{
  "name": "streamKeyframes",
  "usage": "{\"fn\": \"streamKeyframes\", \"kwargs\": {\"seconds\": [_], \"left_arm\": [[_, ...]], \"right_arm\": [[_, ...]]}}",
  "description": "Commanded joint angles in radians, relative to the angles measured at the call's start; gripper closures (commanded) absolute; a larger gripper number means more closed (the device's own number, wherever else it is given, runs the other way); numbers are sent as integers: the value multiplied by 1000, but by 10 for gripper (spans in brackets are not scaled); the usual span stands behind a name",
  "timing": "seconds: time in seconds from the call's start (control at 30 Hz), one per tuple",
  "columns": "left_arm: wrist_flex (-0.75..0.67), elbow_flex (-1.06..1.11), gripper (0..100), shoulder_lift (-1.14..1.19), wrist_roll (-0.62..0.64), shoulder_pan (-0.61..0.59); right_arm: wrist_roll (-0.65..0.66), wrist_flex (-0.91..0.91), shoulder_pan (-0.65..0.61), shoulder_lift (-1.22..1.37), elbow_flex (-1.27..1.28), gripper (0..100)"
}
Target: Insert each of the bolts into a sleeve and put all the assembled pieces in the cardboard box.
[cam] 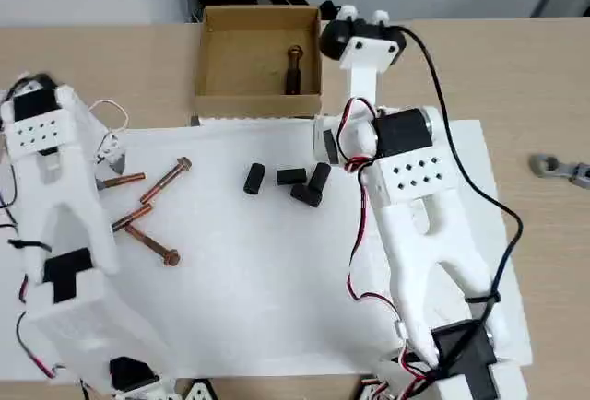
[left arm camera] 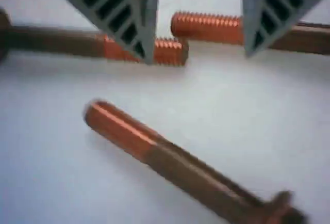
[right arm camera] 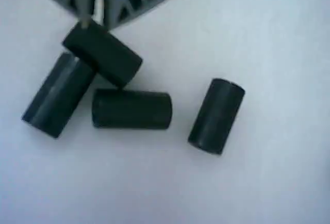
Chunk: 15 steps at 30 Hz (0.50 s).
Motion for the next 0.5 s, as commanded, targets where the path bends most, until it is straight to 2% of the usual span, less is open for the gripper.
{"fn": "streamKeyframes", "kwargs": {"seconds": [0.0, 0.2, 0.47], "left_arm": [[20, -54, 889, 17, 160, -23], [11, -56, 888, 28, 298, -32], [-117, -51, 887, 29, 325, -32]], "right_arm": [[-9, -44, 4, -48, 11, 991], [-8, -64, 2, -48, 26, 991], [-8, -59, 2, -48, 26, 991]]}}
